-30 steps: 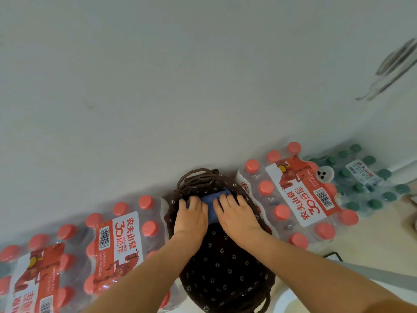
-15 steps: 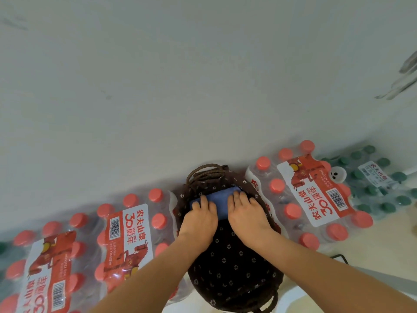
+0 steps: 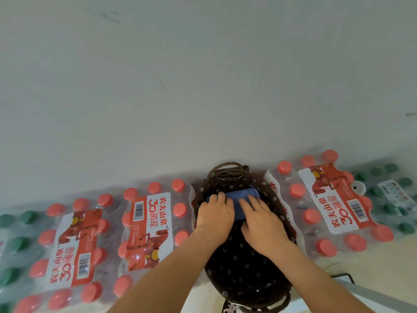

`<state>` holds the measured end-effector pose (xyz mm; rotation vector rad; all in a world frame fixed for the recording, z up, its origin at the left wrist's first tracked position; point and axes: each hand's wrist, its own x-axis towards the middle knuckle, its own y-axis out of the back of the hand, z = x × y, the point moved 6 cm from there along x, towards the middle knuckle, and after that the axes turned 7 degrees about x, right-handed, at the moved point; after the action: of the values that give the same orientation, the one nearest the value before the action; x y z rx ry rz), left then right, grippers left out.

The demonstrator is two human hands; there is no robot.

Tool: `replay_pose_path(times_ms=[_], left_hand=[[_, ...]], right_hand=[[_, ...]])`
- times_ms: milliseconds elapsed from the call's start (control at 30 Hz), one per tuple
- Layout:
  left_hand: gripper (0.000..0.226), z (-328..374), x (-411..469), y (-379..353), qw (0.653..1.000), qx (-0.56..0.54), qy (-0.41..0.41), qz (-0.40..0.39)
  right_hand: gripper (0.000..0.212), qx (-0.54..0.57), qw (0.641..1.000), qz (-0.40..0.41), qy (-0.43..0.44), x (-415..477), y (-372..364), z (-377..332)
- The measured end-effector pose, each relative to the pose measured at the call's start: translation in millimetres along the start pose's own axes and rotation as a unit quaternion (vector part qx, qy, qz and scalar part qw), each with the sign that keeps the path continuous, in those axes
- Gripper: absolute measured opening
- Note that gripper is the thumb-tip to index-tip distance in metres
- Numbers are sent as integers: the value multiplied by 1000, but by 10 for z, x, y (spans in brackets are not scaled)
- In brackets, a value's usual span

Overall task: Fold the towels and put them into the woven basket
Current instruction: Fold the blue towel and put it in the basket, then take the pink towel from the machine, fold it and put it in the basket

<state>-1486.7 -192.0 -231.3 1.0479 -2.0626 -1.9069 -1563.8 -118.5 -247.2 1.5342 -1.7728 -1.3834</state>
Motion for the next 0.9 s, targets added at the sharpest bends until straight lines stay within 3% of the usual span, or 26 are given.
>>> replay_pose_path(times_ms=[200,300,367,433,633,900], left_hand=[[24,-327,-535,384,987,-100,-6,124],[8,-663,-928,477,962,-179,48,201],[30,-945,-1272,424,938,-242,102,225],[36,-1237,-1724,394,912,-291,124,260],[35,-2145,-3368,-126,879,-326,213,276],[31,-3161,-5704,-1099,781,-359,431,275]], right_hand=[[31,73,995,26,59,-91,420,-486],[25,98,991,4,90,-163,560,-958],[24,106,987,-10,121,-234,600,-1356],[22,129,981,-45,141,-327,553,-1777],[21,128,960,-135,209,-704,-73,-3230],[16,154,913,-278,256,-1274,-1369,-5155]])
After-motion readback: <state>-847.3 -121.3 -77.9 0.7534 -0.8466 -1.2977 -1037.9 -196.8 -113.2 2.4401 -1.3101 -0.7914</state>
